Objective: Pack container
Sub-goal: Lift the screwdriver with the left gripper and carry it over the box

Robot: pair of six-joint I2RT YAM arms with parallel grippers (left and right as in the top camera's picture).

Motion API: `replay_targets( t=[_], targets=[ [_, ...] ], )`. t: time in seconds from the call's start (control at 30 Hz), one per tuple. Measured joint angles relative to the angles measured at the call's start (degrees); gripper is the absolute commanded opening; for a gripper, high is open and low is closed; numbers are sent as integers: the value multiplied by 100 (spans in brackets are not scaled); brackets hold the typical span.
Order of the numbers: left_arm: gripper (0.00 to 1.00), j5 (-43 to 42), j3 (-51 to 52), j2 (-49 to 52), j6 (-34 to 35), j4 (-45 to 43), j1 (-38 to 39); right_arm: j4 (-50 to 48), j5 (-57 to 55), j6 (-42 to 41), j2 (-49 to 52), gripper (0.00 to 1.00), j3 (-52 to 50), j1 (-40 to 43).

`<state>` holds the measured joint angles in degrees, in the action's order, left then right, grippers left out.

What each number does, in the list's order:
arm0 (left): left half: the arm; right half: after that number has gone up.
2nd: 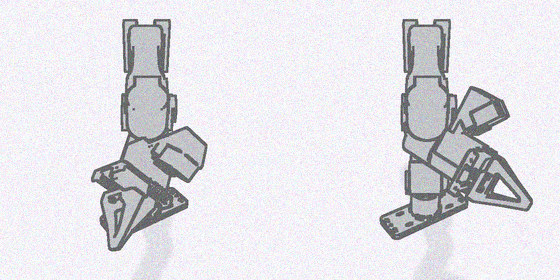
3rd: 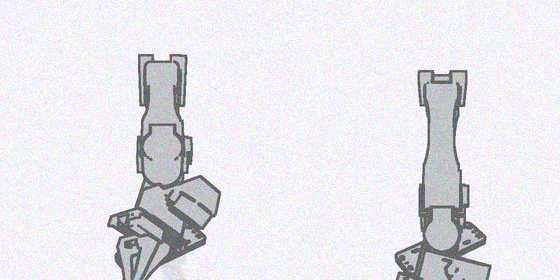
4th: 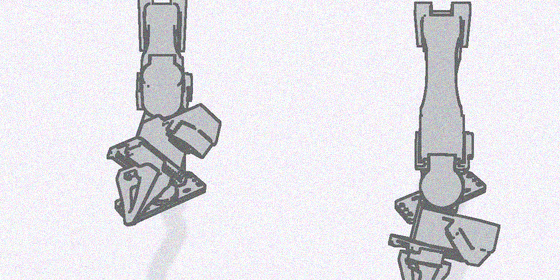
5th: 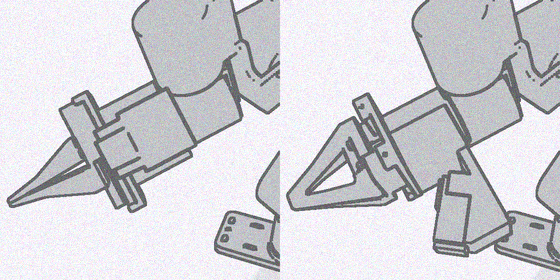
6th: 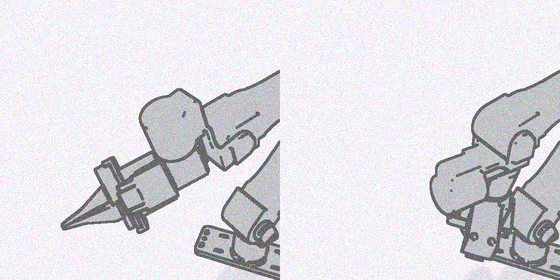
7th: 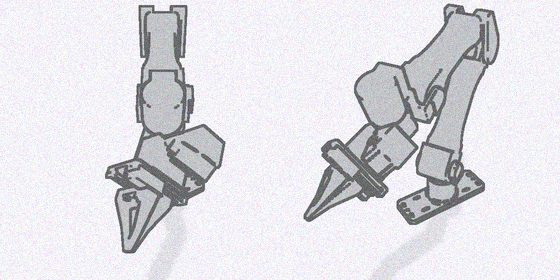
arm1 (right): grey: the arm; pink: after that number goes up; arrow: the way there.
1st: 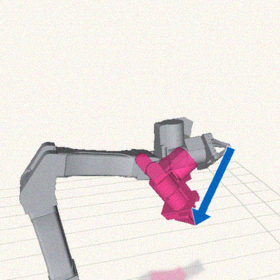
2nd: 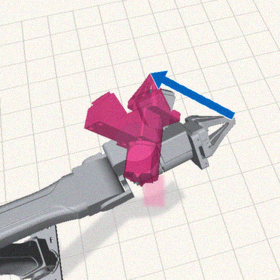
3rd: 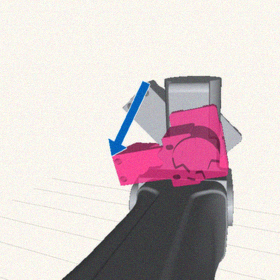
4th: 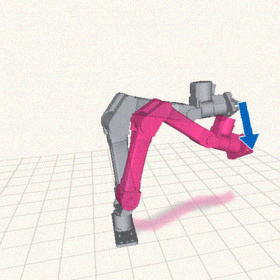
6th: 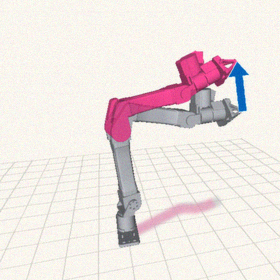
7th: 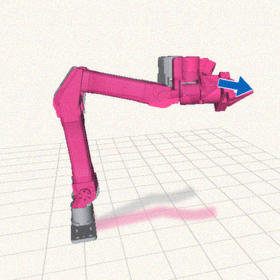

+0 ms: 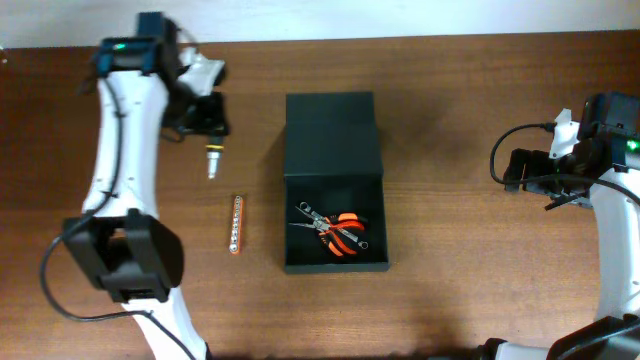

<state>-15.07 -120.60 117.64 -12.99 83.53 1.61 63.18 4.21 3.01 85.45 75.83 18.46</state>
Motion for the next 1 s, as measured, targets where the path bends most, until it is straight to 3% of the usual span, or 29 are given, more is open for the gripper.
replay_targets(
  t=[0.3,0.53,0.77,1.0],
  targets=[
    [15,-192,-114,0,-280,199,1779,-2,0,4,2,99,0,0],
    [15,-140,-114,0,-487,284,2675,-2,0,2,0,99,0,0],
    [15,-57,-52,0,-531,195,3077,-2,0,2,0,99,0,0],
    [15,-33,835,2,-549,-404,3123,0,0,4,0,99,0,0]
  ],
)
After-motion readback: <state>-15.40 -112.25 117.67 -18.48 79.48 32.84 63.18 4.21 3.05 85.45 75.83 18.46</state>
